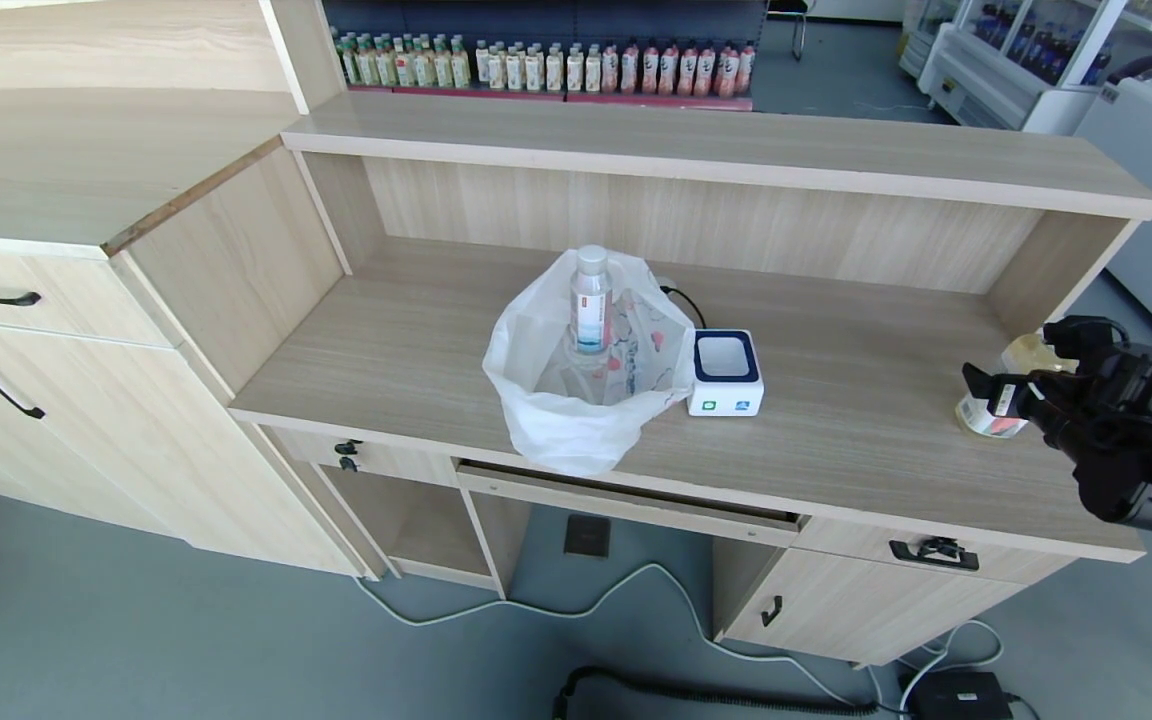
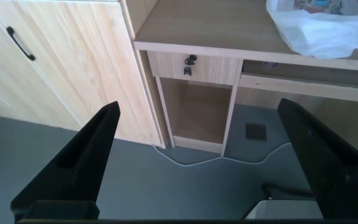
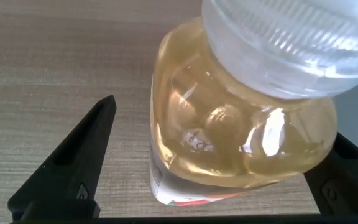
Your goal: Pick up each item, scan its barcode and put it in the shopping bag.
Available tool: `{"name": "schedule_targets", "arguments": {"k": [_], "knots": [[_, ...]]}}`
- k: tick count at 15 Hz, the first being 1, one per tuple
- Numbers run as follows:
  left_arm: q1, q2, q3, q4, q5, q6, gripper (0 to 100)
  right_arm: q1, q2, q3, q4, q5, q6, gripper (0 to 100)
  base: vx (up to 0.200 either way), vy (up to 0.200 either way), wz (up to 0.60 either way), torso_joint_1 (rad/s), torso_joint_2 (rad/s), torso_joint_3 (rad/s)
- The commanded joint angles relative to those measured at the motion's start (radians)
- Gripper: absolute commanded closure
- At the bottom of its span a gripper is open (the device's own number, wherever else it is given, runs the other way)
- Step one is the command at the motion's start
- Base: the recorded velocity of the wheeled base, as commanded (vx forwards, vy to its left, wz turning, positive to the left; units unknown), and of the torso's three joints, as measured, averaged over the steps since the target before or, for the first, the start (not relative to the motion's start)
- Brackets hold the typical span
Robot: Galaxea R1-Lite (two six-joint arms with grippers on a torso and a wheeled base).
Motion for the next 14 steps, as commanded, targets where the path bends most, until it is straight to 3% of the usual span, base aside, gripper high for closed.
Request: {"name": "schedule_targets", "arguments": {"k": [1, 9, 10, 14], "knots": [[0.000, 0.000, 0.000, -0.001, 0.000, 0.000, 0, 0.000, 0.015, -0.012, 0.000, 0.001, -0.002, 0, 0.000, 0.000, 0.00, 0.000, 0.00, 0.000], [0.000, 0.000, 0.000, -0.001, 0.000, 0.000, 0, -0.004, 0.028, -0.035, 0.000, 0.001, -0.002, 0, 0.000, 0.000, 0.00, 0.000, 0.00, 0.000], [0.000, 0.000, 0.000, -0.001, 0.000, 0.000, 0, -0.004, 0.028, -0.035, 0.000, 0.001, -0.002, 100, 0.000, 0.000, 0.00, 0.000, 0.00, 0.000], [0.000, 0.000, 0.000, -0.001, 0.000, 0.000, 0, -0.006, 0.029, -0.034, -0.006, -0.002, 0.000, 100, 0.000, 0.000, 0.00, 0.000, 0.00, 0.000]]}}
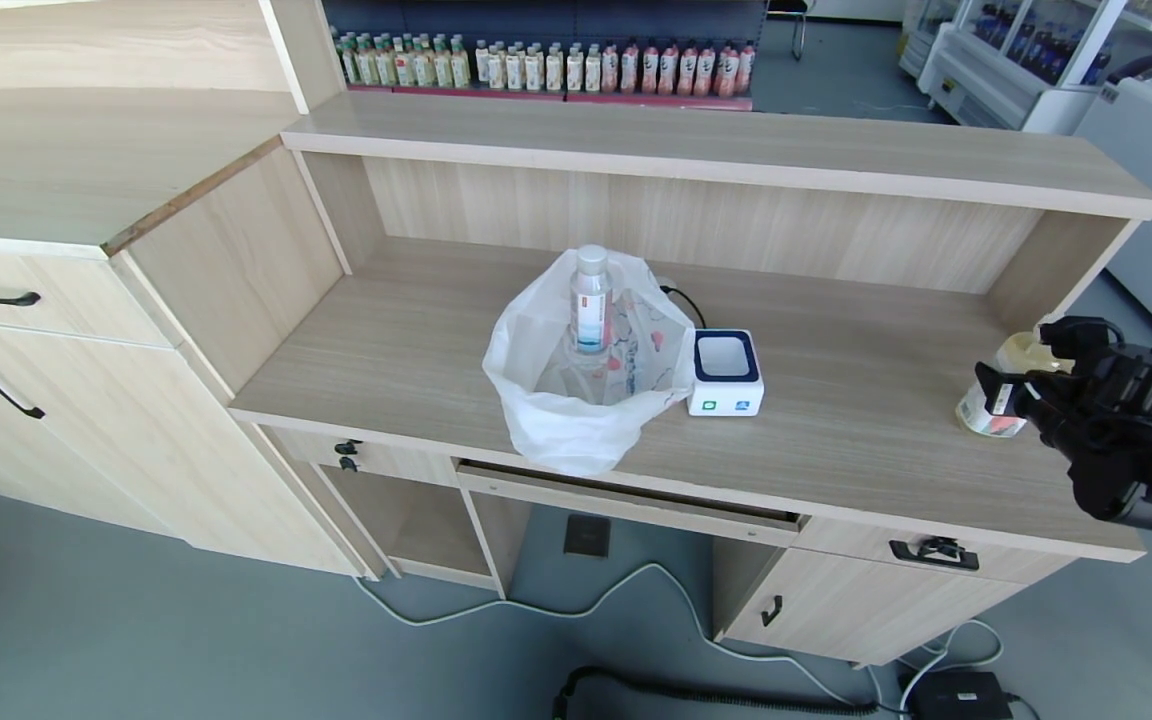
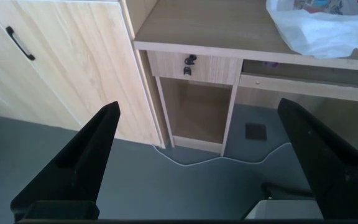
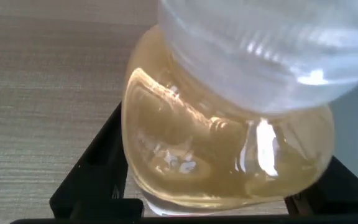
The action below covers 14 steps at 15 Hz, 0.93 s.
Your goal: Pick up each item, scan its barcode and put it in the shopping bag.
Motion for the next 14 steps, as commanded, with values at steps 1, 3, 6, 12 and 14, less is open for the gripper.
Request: {"name": "schedule_targets", "arguments": {"k": [1, 3, 6, 12, 14], "knots": [[0.000, 0.000, 0.000, 0.000, 0.001, 0.000, 0, -0.001, -0.001, 0.003, -0.006, -0.009, 0.001, 100, 0.000, 0.000, 0.00, 0.000, 0.00, 0.000], [0.000, 0.000, 0.000, 0.000, 0.001, 0.000, 0, -0.003, -0.004, 0.003, -0.006, -0.037, -0.001, 100, 0.000, 0.000, 0.00, 0.000, 0.00, 0.000], [0.000, 0.000, 0.000, 0.000, 0.001, 0.000, 0, -0.009, -0.021, 0.012, -0.006, -0.042, -0.002, 100, 0.000, 0.000, 0.00, 0.000, 0.00, 0.000], [0.000, 0.000, 0.000, 0.000, 0.001, 0.000, 0, 0.008, -0.697, 0.424, 0.335, 0.121, 0.252, 100, 0.000, 0.000, 0.00, 0.000, 0.00, 0.000], [0.000, 0.000, 0.000, 0.000, 0.001, 0.000, 0, 0.008, -1.010, 0.534, 0.589, 0.333, 0.352, 100, 0.000, 0.000, 0.00, 0.000, 0.00, 0.000]]}}
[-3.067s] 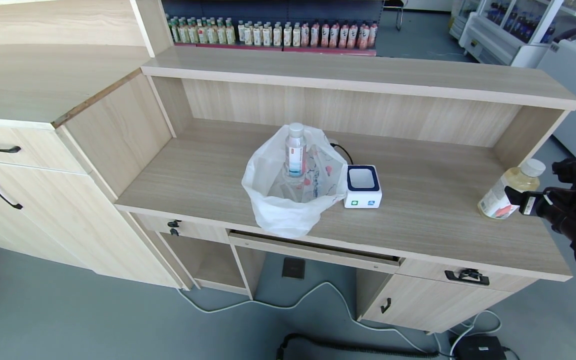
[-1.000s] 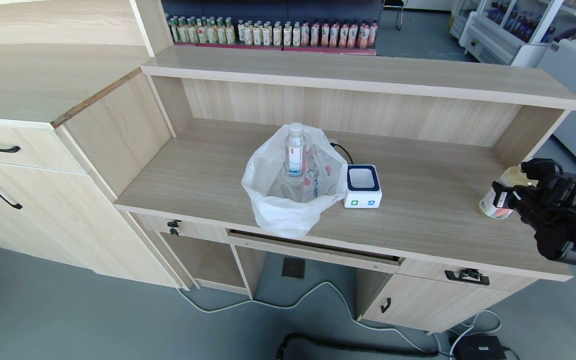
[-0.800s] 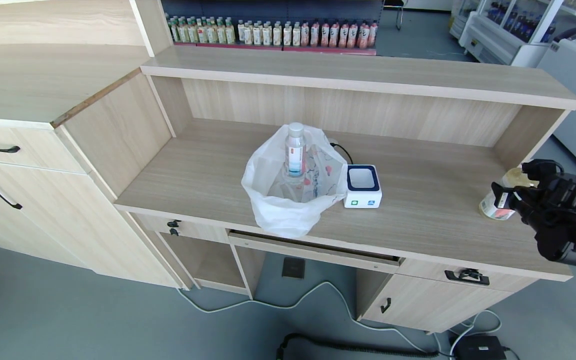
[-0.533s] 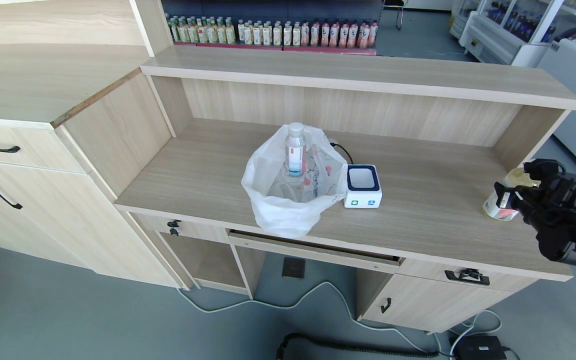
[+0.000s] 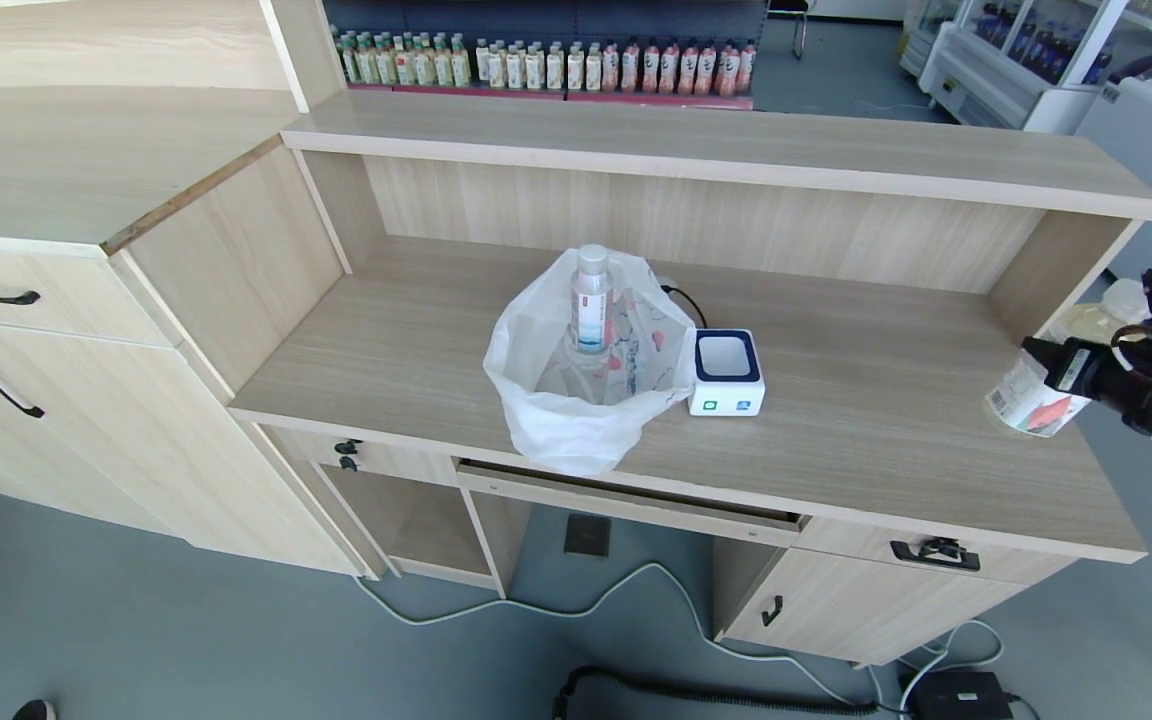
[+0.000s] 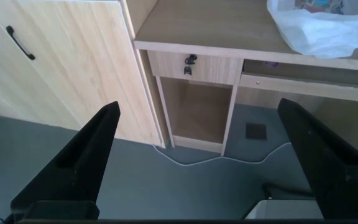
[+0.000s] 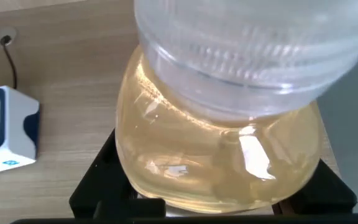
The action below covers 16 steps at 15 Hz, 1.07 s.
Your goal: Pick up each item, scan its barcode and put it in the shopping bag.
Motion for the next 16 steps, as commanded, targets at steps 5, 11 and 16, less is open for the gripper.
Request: {"name": "schedule_targets", "arguments": {"k": [5, 11, 16], "knots": [[0.000, 0.000, 0.000, -0.001, 0.000, 0.000, 0, 0.203, -0.936, 0.251, 0.763, 0.457, 0.162, 100, 0.000, 0.000, 0.00, 0.000, 0.00, 0.000], [0.000, 0.000, -0.002, -0.001, 0.000, 0.000, 0, 0.565, -0.947, 0.078, 0.875, 0.452, 0.179, 100, 0.000, 0.000, 0.00, 0.000, 0.00, 0.000], [0.000, 0.000, -0.002, -0.001, 0.000, 0.000, 0, 0.760, -0.926, -0.135, 1.030, 0.439, 0.308, 100, 0.000, 0.000, 0.00, 0.000, 0.00, 0.000]]}}
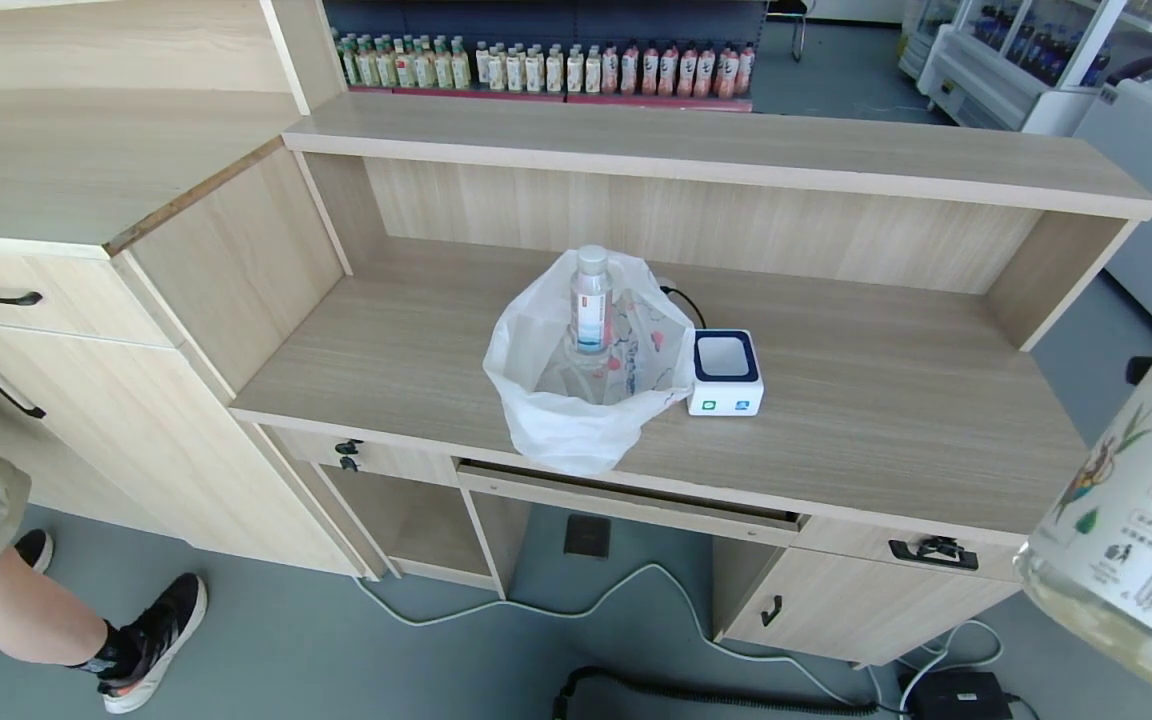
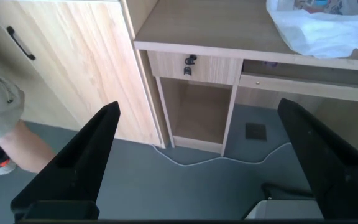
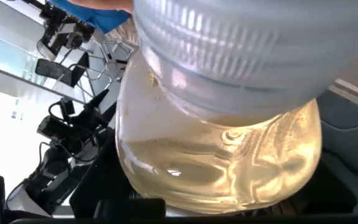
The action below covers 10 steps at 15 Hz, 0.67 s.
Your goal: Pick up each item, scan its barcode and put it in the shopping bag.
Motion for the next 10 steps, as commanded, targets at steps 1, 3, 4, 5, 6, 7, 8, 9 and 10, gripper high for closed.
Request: {"name": "schedule_targets", "arguments": {"k": [1, 3, 4, 5, 6, 7, 8, 9, 10], "knots": [[0.000, 0.000, 0.000, -0.001, 0.001, 0.000, 0, 0.107, 0.002, -0.106, 0.070, 0.004, 0.074, 100, 0.000, 0.000, 0.00, 0.000, 0.00, 0.000], [0.000, 0.000, 0.000, -0.001, 0.001, 0.000, 0, 0.168, 0.004, -0.159, 0.120, 0.004, 0.098, 100, 0.000, 0.000, 0.00, 0.000, 0.00, 0.000], [0.000, 0.000, 0.000, -0.001, 0.001, 0.000, 0, 0.178, 0.002, -0.161, 0.131, 0.004, 0.097, 100, 0.000, 0.000, 0.00, 0.000, 0.00, 0.000], [0.000, 0.000, -0.001, -0.001, 0.001, 0.000, 0, 0.188, -0.001, -0.153, 0.136, 0.004, 0.097, 100, 0.000, 0.000, 0.00, 0.000, 0.00, 0.000], [0.000, 0.000, 0.000, -0.001, 0.001, 0.000, 0, 0.190, -0.005, -0.149, 0.136, 0.004, 0.097, 100, 0.000, 0.000, 0.00, 0.000, 0.00, 0.000], [0.000, 0.000, -0.001, -0.001, 0.001, 0.000, 0, 0.191, -0.008, -0.142, 0.136, 0.004, 0.097, 100, 0.000, 0.000, 0.00, 0.000, 0.00, 0.000], [0.000, 0.000, -0.001, -0.001, 0.001, 0.000, 0, 0.193, -0.008, -0.141, 0.136, 0.004, 0.097, 100, 0.000, 0.000, 0.00, 0.000, 0.00, 0.000], [0.000, 0.000, 0.000, -0.001, 0.001, 0.000, 0, 0.194, -0.010, -0.139, 0.136, 0.002, 0.097, 100, 0.000, 0.000, 0.00, 0.000, 0.00, 0.000], [0.000, 0.000, 0.000, -0.001, 0.001, 0.000, 0, 0.194, -0.010, -0.141, 0.136, 0.002, 0.097, 100, 0.000, 0.000, 0.00, 0.000, 0.00, 0.000]]}}
